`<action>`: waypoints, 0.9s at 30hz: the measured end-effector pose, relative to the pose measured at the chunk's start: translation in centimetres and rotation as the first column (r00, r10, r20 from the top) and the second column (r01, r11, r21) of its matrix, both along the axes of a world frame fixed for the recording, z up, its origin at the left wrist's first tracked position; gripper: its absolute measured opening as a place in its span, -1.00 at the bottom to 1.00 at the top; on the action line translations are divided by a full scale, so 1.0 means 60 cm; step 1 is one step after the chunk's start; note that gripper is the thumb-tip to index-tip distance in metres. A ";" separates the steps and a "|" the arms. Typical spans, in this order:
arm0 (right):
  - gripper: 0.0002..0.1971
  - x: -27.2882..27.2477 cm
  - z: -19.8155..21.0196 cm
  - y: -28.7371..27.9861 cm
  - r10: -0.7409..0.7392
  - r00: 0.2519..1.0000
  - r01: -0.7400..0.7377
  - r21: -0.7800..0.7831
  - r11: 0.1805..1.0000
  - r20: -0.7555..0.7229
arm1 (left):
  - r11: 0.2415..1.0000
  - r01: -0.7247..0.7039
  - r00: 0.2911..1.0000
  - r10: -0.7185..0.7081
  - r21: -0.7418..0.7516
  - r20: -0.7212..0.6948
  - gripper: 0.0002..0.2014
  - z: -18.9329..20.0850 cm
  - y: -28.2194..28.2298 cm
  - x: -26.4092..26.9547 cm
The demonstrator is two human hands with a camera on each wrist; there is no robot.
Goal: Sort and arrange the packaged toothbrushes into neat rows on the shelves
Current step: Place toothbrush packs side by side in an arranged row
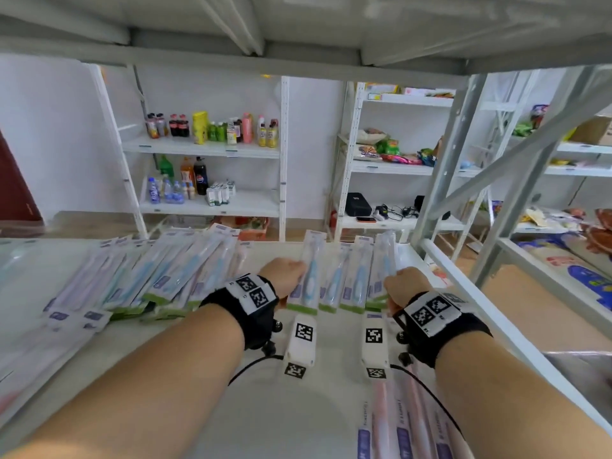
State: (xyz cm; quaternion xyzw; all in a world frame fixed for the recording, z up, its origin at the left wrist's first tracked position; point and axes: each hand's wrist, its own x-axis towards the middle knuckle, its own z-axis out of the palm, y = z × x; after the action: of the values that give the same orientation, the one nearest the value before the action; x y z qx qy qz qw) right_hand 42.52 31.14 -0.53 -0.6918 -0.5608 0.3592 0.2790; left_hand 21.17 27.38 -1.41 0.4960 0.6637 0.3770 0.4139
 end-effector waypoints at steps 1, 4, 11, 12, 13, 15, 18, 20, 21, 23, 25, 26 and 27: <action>-0.76 0.002 -0.001 0.004 0.009 1.000 -0.009 -0.003 1.000 0.018 | 1.000 0.022 0.999 -0.022 0.006 -0.037 -0.59 -0.002 0.012 0.010; -0.89 0.007 -0.008 0.007 0.040 0.999 -0.040 -0.023 0.999 0.009 | 0.998 0.069 0.980 -0.070 -0.008 -0.185 -0.54 -0.009 0.040 0.038; -0.64 0.027 -0.013 -0.002 0.047 0.977 -0.065 -0.078 0.995 -0.207 | 0.999 0.046 0.929 -0.044 -0.004 -0.366 -0.61 -0.015 0.104 0.082; -0.64 0.032 -0.012 -0.003 0.047 0.968 -0.069 -0.083 0.994 -0.245 | 0.999 0.041 0.933 -0.042 -0.010 -0.358 -0.65 -0.016 0.110 0.084; -0.65 0.037 -0.013 -0.004 0.050 0.962 -0.073 -0.077 0.994 -0.267 | 0.999 0.037 0.938 -0.040 -0.015 -0.344 -0.69 -0.018 0.117 0.086; -0.69 0.043 -0.013 -0.011 0.059 0.956 -0.072 -0.037 0.997 -0.287 | 0.999 0.030 0.951 -0.032 -0.010 -0.309 -0.76 -0.022 0.128 0.088; -0.71 0.045 -0.015 -0.020 0.074 0.952 -0.080 -0.008 0.997 -0.297 | 1.000 0.003 0.960 -0.004 -0.005 -0.281 -0.69 -0.023 0.135 0.089; -0.70 0.042 -0.016 -0.022 0.078 0.952 -0.087 -0.019 0.996 -0.296 | 1.000 0.003 0.952 -0.001 0.007 -0.305 -0.64 -0.024 0.131 0.084; -0.69 0.037 -0.016 -0.021 0.079 0.951 -0.091 -0.025 0.996 -0.300 | 1.000 0.004 0.953 0.002 0.019 -0.303 -0.63 -0.026 0.126 0.078; -0.68 0.023 -0.015 -0.021 0.088 0.944 -0.103 -0.033 0.994 -0.319 | 0.998 -0.008 0.958 0.023 0.056 -0.284 -0.63 -0.028 0.111 0.061; -0.68 0.001 -0.014 -0.022 0.112 0.937 -0.131 -0.036 0.991 -0.331 | 0.993 -0.049 0.964 0.076 0.112 -0.254 -0.65 -0.029 0.094 0.033; -0.69 -0.014 -0.012 -0.025 0.126 0.935 -0.146 -0.037 0.989 -0.332 | 0.988 -0.077 0.963 0.109 0.137 -0.246 -0.67 -0.027 0.083 0.015; -0.70 -0.028 -0.010 -0.029 0.140 0.931 -0.161 -0.036 0.986 -0.337 | 0.982 -0.112 0.960 0.147 0.152 -0.237 -0.69 -0.026 0.074 -0.006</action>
State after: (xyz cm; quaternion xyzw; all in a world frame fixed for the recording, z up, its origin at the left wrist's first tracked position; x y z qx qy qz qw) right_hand 40.82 29.40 -1.13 -0.5845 -0.5453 0.5089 0.3195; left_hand 20.80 31.83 -2.94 0.5218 0.7136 0.3834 0.2673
